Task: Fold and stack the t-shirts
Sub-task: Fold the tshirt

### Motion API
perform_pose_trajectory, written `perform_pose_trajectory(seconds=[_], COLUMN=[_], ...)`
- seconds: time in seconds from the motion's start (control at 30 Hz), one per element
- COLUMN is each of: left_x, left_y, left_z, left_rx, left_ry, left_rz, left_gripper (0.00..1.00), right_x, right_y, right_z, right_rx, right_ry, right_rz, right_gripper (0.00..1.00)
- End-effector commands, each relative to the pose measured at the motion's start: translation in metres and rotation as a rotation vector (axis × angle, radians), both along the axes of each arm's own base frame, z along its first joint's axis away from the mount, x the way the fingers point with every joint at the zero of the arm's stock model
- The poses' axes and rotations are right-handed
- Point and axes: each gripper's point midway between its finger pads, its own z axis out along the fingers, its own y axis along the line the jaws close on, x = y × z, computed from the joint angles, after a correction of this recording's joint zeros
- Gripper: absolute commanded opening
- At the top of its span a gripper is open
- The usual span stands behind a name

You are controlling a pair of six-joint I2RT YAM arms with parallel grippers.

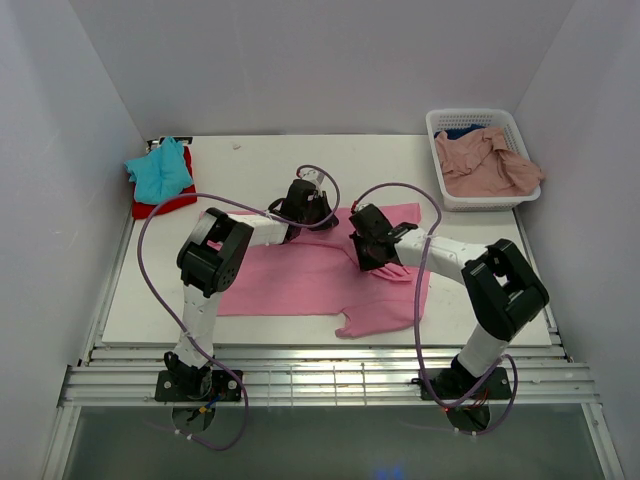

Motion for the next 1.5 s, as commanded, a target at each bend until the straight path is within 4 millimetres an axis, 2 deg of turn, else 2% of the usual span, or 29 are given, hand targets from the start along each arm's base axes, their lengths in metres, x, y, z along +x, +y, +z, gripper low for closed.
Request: perform_pose_trajectory(seconds=[0.0,0.03,0.17,0.27,0.4,0.57,0.6,0.7,0.77,0.87,0.93,0.97,1.0,1.03,1.07,1.1,1.13,1.23,1.27,1.3,1.33,1.37,1.43,1.47], left_x=[-0.013,-0.013,-0.014,-0.015,-0.015,-0.015,-0.015,-0.015,-0.015,-0.011,-0.002,0.001,0.004,0.010,0.011,0.013,0.014,0.012,0.011,0.012,0.013,0.015,0.021,0.023], left_y=[0.017,0.016,0.015,0.016,0.018,0.020,0.019,0.019,0.017,0.016,0.015,0.017,0.015,0.012,0.013,0.012,0.011,0.011,0.010,0.012,0.012,0.012,0.018,0.021], left_z=[-0.017,-0.018,-0.017,-0.018,-0.017,-0.017,-0.017,-0.017,-0.016,-0.004,0.010,0.012,0.015,0.023,0.023,0.026,0.028,0.032,0.041,0.046,0.052,0.065,0.081,0.098], left_rx=[0.064,0.060,0.053,0.056,0.065,0.074,0.073,0.071,0.068,0.063,0.071,0.086,0.091,0.089,0.098,0.098,0.092,0.075,0.063,0.063,0.063,0.062,0.082,0.080], left_ry=[0.071,0.075,0.078,0.079,0.074,0.073,0.074,0.075,0.072,0.027,-0.022,-0.023,-0.031,-0.045,-0.045,-0.051,-0.057,-0.089,-0.114,-0.127,-0.144,-0.173,-0.223,-0.258], left_rz=[0.015,0.015,0.013,0.013,0.015,0.016,0.015,0.011,0.000,-0.007,-0.011,-0.006,-0.009,-0.009,-0.009,-0.009,-0.009,-0.017,-0.026,-0.022,-0.023,-0.021,0.001,0.018], left_gripper=[0.00,0.00,0.00,0.00,0.00,0.00,0.00,0.00,0.00,0.00,0.00,0.00,0.00,0.00,0.00,0.00,0.00,0.00,0.00,0.00,0.00,0.00,0.00,0.00], right_x=[0.000,-0.002,-0.014,-0.025,-0.040,-0.060,-0.061,-0.060,-0.052,-0.034,-0.015,-0.007,0.002,0.010,0.016,0.022,0.030,0.052,0.059,0.066,0.075,0.081,0.098,0.102], right_y=[0.020,0.028,0.043,0.050,0.054,0.065,0.066,0.068,0.068,0.063,0.051,0.047,0.040,0.033,0.031,0.027,0.021,0.014,0.013,0.015,0.008,0.006,0.001,-0.002], right_z=[0.044,0.051,0.056,0.044,0.017,0.000,0.001,0.011,0.024,0.058,0.085,0.100,0.106,0.109,0.110,0.108,0.106,0.086,0.073,0.067,0.061,0.046,0.040,0.027], right_rx=[0.058,0.088,0.134,0.138,0.099,0.068,0.064,0.052,0.046,0.035,0.012,0.012,-0.014,-0.017,-0.019,-0.024,-0.028,-0.050,-0.067,-0.055,-0.058,-0.075,-0.070,-0.085], right_ry=[-0.064,-0.059,-0.020,0.028,0.106,0.160,0.159,0.130,0.089,-0.031,-0.148,-0.198,-0.240,-0.252,-0.254,-0.254,-0.251,-0.232,-0.217,-0.211,-0.199,-0.176,-0.168,-0.147], right_rz=[0.046,0.069,0.111,0.138,0.162,0.209,0.214,0.221,0.208,0.166,0.099,0.069,0.029,0.001,-0.016,-0.042,-0.066,-0.094,-0.099,-0.102,-0.122,-0.130,-0.152,-0.155], right_gripper=[0.08,0.08,0.08,0.08,0.08,0.08,0.10,0.23,0.29,0.33,0.42,0.43,0.43,0.35,0.29,0.11,0.08,0.08,0.08,0.08,0.08,0.08,0.08,0.08])
